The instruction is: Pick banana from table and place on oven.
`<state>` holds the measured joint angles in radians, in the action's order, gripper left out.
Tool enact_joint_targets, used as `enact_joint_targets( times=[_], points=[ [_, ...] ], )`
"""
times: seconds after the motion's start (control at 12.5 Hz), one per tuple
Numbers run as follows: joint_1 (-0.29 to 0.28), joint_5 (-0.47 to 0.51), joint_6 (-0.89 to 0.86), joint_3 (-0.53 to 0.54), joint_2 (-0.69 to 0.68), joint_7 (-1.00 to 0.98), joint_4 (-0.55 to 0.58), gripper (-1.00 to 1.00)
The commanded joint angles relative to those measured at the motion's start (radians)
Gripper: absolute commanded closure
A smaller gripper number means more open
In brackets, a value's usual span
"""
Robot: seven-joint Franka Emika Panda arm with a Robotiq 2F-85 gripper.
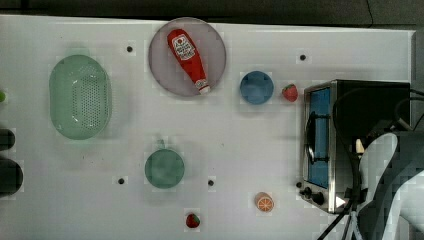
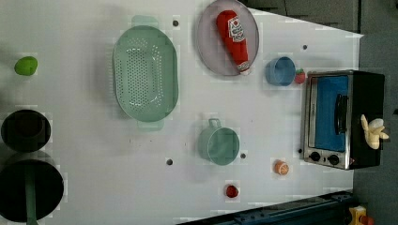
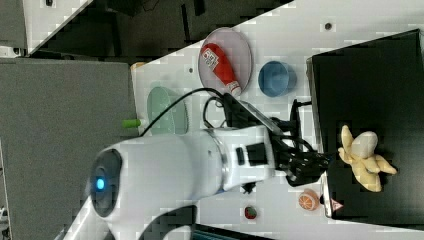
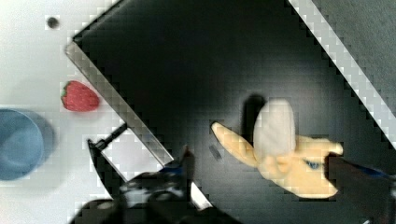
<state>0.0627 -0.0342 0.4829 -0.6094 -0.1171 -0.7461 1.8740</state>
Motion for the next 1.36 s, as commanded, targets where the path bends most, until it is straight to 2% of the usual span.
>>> enact_joint_targets(
  times=[0.08,0.24,0.48,0.8,1.04,1.36],
  points=[
    [-0.032,0.023,-0.076,0.025,0.031,-0.029,-0.038,-1.0],
    [-0.055,0.022,-0.169,0.079,0.088,0.088,-0.059,-1.0],
    [-0.087,0.022,-0.328,0.227,0.204,0.432,-0.06,-1.0],
    [-0.091,-0.033,-0.454,0.438,0.336,0.753,-0.058,-1.0],
    [-0.091,-0.035,-0.529,0.523,0.395,0.866,-0.05,-1.0],
    [-0.09,-0.035,-0.529,0.516,0.418,0.868,-0.043,-1.0]
  ],
)
